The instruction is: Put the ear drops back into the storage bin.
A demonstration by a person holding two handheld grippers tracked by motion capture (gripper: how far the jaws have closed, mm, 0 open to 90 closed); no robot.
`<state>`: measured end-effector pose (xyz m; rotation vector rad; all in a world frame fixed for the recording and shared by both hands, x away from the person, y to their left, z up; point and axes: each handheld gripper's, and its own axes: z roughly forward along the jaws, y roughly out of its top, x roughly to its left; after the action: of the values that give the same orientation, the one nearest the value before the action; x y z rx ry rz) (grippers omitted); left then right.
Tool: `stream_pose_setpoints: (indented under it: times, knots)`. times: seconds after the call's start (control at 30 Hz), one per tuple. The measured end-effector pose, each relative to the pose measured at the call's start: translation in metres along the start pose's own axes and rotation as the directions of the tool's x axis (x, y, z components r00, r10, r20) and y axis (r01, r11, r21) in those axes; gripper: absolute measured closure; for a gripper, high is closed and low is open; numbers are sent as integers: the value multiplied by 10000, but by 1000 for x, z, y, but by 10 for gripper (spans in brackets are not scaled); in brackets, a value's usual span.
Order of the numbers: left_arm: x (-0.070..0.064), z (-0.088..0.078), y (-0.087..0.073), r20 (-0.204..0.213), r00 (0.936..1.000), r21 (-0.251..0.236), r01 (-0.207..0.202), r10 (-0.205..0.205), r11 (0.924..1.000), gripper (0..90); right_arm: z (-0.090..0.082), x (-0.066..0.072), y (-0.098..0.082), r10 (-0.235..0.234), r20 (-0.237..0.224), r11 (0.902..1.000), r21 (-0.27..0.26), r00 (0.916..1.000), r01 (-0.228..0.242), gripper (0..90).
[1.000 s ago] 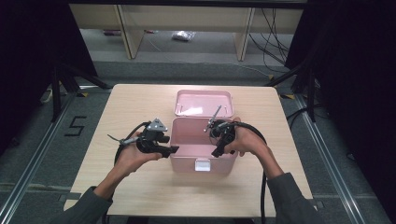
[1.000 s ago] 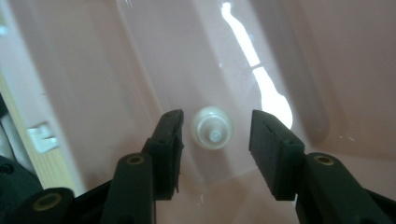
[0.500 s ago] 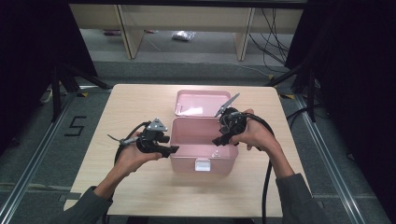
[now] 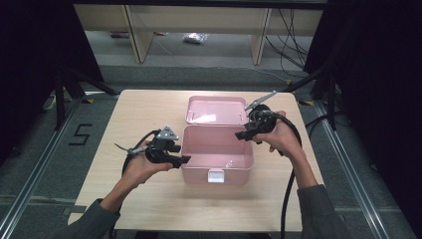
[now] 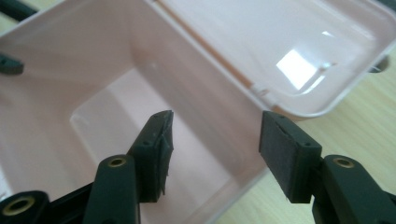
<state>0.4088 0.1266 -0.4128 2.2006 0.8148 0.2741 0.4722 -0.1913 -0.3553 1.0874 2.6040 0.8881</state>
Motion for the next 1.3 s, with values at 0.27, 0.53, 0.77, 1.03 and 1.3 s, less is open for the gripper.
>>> stream_pose_setpoints:
  times: [0.27,0.53,0.77,1.03,1.3]
  knots:
    - [-1,0,0,-11,10000,-18,77,-77,10000,464,-3,-21,-3,789,518,9942,-770,9955,-748,468]
    - [0,0,0,46,10000,7,16,-16,10000,464,1,-38,-5,1590,858,9825,-1113,9836,-1491,466]
    - [0,0,-1,31,10000,-24,82,-82,10000,465,4,-45,-4,1894,1033,9761,-1279,9764,-1758,466]
    - [0,1,-1,63,9999,-37,122,-122,9999,465,12,-53,0,2376,1174,9647,-1444,9643,-2201,464]
    - [0,1,-1,99,9999,-35,137,-137,9999,464,18,-59,6,2585,1299,9591,-1531,9572,-2382,472]
